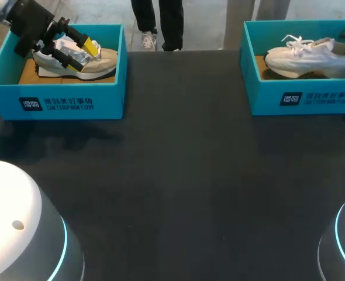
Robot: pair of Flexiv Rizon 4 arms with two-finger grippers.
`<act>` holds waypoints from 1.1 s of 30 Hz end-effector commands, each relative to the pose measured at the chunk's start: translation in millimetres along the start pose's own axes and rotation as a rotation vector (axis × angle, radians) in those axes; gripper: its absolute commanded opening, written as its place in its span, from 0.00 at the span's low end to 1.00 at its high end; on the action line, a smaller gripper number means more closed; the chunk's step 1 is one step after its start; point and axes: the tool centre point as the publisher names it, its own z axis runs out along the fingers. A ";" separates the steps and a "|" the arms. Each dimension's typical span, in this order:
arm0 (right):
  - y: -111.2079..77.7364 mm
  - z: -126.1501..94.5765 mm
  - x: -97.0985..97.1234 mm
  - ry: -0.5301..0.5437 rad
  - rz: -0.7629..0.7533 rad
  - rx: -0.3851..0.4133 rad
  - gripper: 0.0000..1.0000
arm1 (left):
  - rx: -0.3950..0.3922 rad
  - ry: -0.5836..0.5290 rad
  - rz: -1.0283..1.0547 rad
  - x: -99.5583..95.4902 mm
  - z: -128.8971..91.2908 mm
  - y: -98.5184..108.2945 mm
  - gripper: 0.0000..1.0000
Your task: Take the shoe out of the shoebox, open the shoe tongue, remove and reinsert the insole, then place the shoe into the shoebox
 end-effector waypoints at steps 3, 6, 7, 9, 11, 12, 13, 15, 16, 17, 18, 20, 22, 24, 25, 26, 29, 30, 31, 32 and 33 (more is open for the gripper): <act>3.3 7.0 3.1 -0.011 0.001 0.007 0.00 | 0.000 0.003 0.000 -0.3 -0.3 -0.4 1.00; 2.4 9.2 3.5 -0.018 0.001 0.007 0.00 | 0.000 0.003 0.000 -0.3 -0.3 -0.4 1.00; 2.3 10.2 3.4 -0.021 0.003 0.007 0.00 | 0.000 0.003 0.000 -0.3 -0.3 -0.4 1.00; 2.1 12.8 3.1 -0.024 0.005 0.010 0.00 | 0.000 0.003 0.000 -0.3 -0.3 -0.4 1.00; 1.8 15.9 3.4 -0.029 0.006 0.013 0.00 | 0.000 0.003 0.000 -0.3 -0.3 -0.4 1.00; 1.9 17.5 3.6 -0.030 0.006 0.015 0.00 | 0.000 0.003 0.000 -0.3 -0.3 -0.4 1.00; 1.7 18.9 3.8 -0.032 0.006 0.017 0.00 | 0.000 0.003 0.000 -0.3 -0.3 -0.4 1.00; 1.4 20.8 4.2 -0.034 0.005 0.023 0.00 | 0.000 0.003 0.000 -0.3 -0.3 -0.4 1.00; 1.1 20.9 4.3 -0.034 0.006 0.025 0.00 | 0.000 0.003 0.000 -0.3 -0.3 -0.4 1.00; 0.7 21.2 4.4 -0.035 0.006 0.027 0.00 | 0.000 0.003 0.000 -0.3 -0.3 -0.4 1.00; 0.6 21.8 4.4 -0.035 0.006 0.028 0.00 | 0.000 0.003 0.000 -0.3 -0.3 -0.4 1.00; 0.7 22.6 4.5 -0.036 0.006 0.029 0.00 | 0.000 0.003 0.000 -0.3 -0.3 -0.4 1.00; 0.7 22.6 4.6 -0.037 0.007 0.030 0.00 | 0.000 0.003 0.000 -0.3 -0.3 -0.4 1.00; 0.5 22.6 4.7 -0.037 0.007 0.031 0.00 | 0.000 0.003 0.000 -0.3 -0.3 -0.4 1.00; 0.5 22.5 4.7 -0.038 0.007 0.031 0.00 | 0.000 0.003 0.000 -0.3 -0.3 -0.4 1.00; 0.5 22.5 4.6 -0.038 0.007 0.030 0.00 | 0.000 0.003 0.000 -0.3 -0.3 -0.4 1.00; 1.0 21.3 3.7 -0.039 0.008 0.028 0.00 | 0.000 0.003 0.000 -0.3 -0.3 -0.4 1.00; 1.3 20.6 3.0 -0.039 0.010 0.027 0.00 | 0.000 0.003 0.000 -0.3 -0.3 -0.4 1.00; 1.6 20.0 2.5 -0.039 0.012 0.026 0.00 | 0.000 0.003 0.000 -0.3 -0.3 -0.4 1.00; 2.2 19.6 1.9 -0.039 0.013 0.025 0.00 | 0.000 0.003 0.000 -0.3 -0.3 -0.4 1.00; 2.5 19.0 1.3 -0.039 0.015 0.024 0.00 | 0.000 0.003 0.000 -0.3 -0.3 -0.4 1.00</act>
